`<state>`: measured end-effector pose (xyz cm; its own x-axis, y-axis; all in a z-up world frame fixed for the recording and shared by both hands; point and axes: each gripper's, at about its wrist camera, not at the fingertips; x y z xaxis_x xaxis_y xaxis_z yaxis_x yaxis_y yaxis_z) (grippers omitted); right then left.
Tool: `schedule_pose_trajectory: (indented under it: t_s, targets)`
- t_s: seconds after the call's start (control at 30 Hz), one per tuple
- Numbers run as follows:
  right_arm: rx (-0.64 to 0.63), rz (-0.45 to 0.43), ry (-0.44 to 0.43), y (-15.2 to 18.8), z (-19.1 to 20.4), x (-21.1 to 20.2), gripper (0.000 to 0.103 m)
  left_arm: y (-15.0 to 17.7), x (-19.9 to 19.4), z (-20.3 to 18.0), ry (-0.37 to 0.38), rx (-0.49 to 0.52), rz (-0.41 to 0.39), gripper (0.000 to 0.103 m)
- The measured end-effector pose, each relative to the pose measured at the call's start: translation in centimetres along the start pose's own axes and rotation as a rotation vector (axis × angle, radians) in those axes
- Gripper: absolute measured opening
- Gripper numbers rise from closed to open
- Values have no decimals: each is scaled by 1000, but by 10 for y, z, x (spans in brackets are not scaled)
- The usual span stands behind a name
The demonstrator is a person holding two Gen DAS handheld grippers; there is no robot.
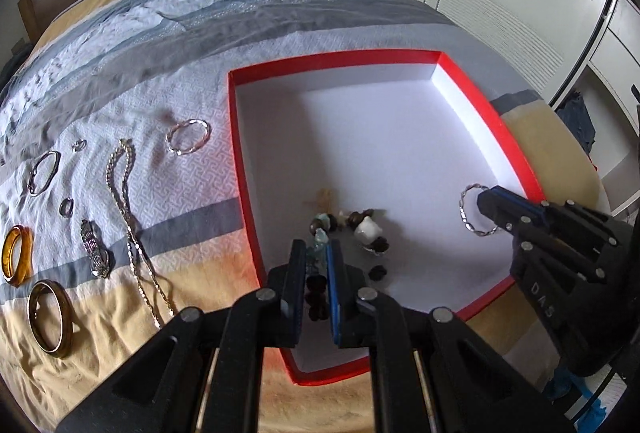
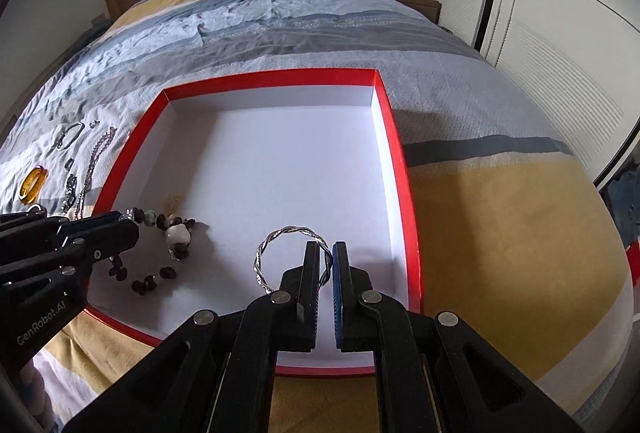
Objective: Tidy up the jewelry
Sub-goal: 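Carry the beaded bracelet into the red box and open the left gripper, then withdraw the left tool from the box toward the dark brown bangle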
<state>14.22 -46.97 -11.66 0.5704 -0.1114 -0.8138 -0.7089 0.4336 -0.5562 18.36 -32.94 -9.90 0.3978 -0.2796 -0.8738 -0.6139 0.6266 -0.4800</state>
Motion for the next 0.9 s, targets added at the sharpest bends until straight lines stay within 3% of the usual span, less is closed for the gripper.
schedule_pose_trajectory:
  t_s: [0.17,0.23,0.3,0.4,0.67,0.9]
  targets:
    - [-1,13,35,3,-2,5,7,5,4,-3,7,8,2,11]
    - [3,13,43,4,-3,5,8,4,2,-3,27,2,-2,16]
    - [4,13,45,4,-3,4,19,4,-3,-2,36,0,-14,20]
    - [0,-7,45,4,0,-5,37,3,-16,-2,24,6,-46,35]
    - [27,-65,33,4,8,-50,38,13,-69,12,-10,-15,-133,37]
    - [33,-108,-26,15,34,-109,38,46,-134,40,-99,-41,-167,37]
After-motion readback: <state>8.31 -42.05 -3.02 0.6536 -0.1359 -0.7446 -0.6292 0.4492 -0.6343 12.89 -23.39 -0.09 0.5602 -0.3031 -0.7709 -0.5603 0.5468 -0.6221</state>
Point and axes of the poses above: each gripper's, at about its wrist camera, not at the fingertips, and x roughly the way its jaws point, z to its left, y to its underside, and after that the axes turned 15 degrees about x, right-handed
